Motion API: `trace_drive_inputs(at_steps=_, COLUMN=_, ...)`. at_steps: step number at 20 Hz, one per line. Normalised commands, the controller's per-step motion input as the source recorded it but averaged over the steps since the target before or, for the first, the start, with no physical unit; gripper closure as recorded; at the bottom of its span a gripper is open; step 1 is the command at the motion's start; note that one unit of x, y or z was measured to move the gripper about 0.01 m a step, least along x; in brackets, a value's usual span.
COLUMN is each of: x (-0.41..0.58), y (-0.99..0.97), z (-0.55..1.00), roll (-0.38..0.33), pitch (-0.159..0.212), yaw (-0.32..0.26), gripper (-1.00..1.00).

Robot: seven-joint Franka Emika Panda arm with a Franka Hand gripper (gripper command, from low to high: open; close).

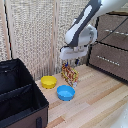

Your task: Kindly direct your grabber toward the cereal bar. Delicately grip the cereal bar using your grabber. Transport the clutched cereal bar to the rear part of the organizer. Set the cereal bar down and place it in the rear section of the organizer.

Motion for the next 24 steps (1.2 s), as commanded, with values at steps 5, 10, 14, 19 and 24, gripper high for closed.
trace_drive_inputs(at_steps=5, x=0.088, y=-0.01, z=-0.24, roll=-0.004, pitch=0.031, yaw=-0.075, gripper=-1.00)
trace_drive_inputs(at_steps=10, x=0.133, y=0.07, z=-0.28, roll=-0.047, pitch=0.159, yaw=-0.002, gripper=1.00)
trace_drive_inputs(at_steps=14, x=0.181, y=0.11, z=-0.24, roll=-0.024, pitch=0.131, yaw=-0.043, gripper=1.00)
trace_drive_inputs(at_steps=19, x=0.043, y=0.01, z=-0.06, roll=-0.002, pitch=0.005, yaw=-0.024, gripper=1.00)
trace_drive_inputs(at_steps=24, x=0.044, y=0.09, z=0.04, roll=-0.037, pitch=-0.001, yaw=-0.003, gripper=1.00)
